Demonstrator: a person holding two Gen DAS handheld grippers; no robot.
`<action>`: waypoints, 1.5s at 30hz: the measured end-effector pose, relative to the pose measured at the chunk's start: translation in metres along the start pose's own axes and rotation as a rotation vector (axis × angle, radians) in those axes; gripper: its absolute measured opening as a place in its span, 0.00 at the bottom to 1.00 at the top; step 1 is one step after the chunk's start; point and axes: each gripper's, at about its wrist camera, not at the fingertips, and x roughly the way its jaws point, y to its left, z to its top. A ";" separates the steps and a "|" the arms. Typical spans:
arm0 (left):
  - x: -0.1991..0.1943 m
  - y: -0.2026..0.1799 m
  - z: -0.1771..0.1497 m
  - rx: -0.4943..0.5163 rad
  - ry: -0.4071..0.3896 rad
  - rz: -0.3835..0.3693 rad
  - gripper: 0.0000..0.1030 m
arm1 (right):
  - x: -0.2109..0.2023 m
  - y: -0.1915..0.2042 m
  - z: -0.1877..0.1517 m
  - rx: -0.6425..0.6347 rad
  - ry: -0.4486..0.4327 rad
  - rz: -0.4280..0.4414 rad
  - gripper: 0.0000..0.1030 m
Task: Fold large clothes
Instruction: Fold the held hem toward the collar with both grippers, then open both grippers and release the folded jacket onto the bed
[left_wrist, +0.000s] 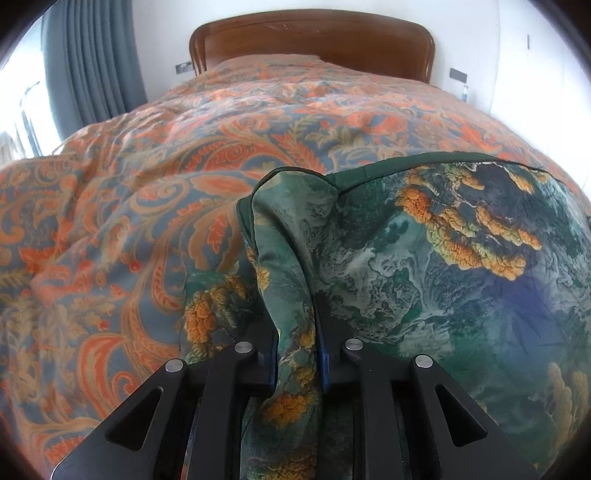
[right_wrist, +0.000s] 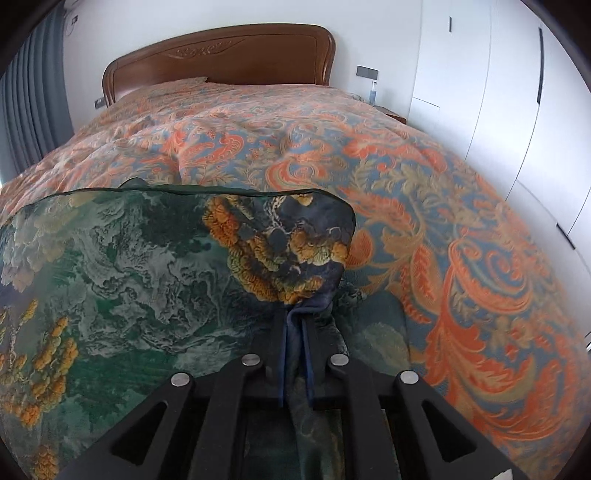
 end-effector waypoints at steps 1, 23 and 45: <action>0.002 0.001 -0.001 -0.002 -0.002 -0.001 0.18 | 0.000 -0.001 -0.001 0.011 -0.013 0.003 0.09; -0.141 -0.061 -0.002 0.276 0.000 -0.159 0.97 | -0.173 -0.051 -0.033 0.115 -0.259 0.048 0.82; 0.000 -0.179 0.096 0.043 0.206 -0.183 0.97 | -0.215 -0.032 -0.172 0.156 -0.230 0.241 0.82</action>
